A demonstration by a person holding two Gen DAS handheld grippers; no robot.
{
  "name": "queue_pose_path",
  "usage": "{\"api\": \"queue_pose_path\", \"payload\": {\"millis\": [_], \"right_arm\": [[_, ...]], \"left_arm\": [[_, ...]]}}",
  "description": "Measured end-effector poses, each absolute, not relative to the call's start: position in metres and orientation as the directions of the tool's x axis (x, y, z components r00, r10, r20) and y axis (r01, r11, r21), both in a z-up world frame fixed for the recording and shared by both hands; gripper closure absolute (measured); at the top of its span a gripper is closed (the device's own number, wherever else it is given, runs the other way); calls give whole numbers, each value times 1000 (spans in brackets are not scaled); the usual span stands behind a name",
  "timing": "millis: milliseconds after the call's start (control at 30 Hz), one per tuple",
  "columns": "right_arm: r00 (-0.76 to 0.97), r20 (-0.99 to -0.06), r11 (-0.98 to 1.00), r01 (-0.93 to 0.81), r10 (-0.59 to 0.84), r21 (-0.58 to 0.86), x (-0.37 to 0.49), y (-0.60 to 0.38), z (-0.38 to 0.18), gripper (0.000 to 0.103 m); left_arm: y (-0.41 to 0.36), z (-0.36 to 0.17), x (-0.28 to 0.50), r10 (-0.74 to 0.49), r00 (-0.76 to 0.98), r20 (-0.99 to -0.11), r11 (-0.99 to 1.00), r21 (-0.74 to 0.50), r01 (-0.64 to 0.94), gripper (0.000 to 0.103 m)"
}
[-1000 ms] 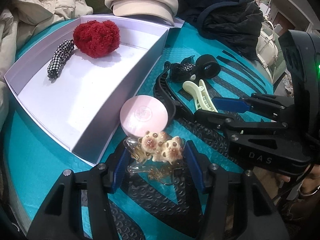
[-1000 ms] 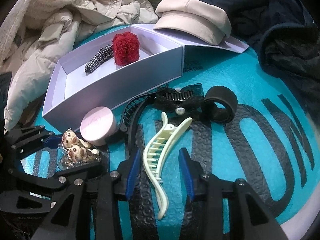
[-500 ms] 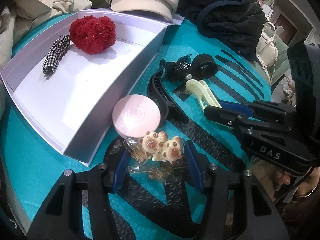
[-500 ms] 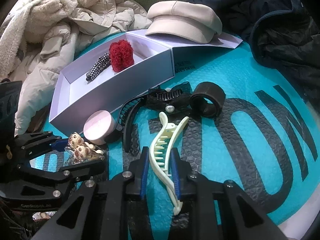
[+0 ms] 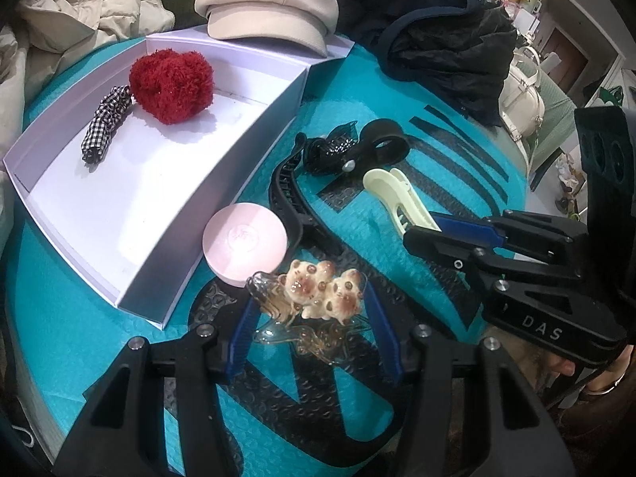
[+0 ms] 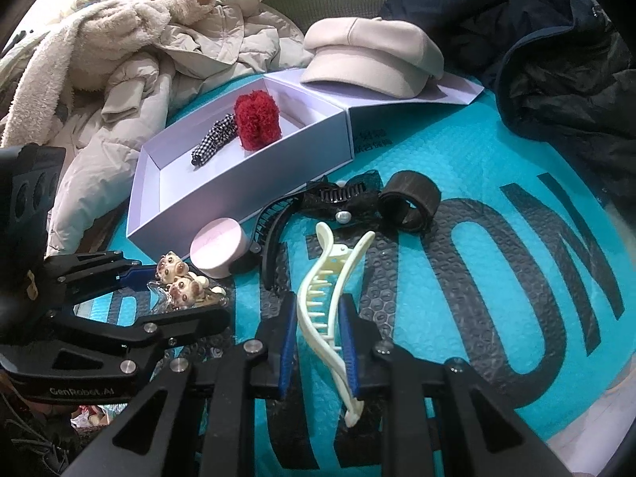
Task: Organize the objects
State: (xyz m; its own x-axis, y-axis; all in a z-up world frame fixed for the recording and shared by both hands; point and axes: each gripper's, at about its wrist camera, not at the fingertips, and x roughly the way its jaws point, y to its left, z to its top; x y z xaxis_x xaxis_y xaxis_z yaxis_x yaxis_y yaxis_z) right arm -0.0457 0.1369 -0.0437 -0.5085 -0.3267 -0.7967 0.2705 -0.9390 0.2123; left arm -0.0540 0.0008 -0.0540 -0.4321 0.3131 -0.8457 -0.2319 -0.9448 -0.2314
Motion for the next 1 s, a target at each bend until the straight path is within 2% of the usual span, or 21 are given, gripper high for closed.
{"api": "queue_pose_path", "payload": {"millis": [500,1000], "right_arm": [[-552,-764,-928,336,-335,164,-24,118,-2,83],[-552,-744,-898,416,-377,146,-46,101,25,83]], "left_arm": [[-16,-7,-33,282,-530,-800,-958,-199,-209,52],[-38,29,-59,254,-563,-786,-966,-182,-182,52]]}}
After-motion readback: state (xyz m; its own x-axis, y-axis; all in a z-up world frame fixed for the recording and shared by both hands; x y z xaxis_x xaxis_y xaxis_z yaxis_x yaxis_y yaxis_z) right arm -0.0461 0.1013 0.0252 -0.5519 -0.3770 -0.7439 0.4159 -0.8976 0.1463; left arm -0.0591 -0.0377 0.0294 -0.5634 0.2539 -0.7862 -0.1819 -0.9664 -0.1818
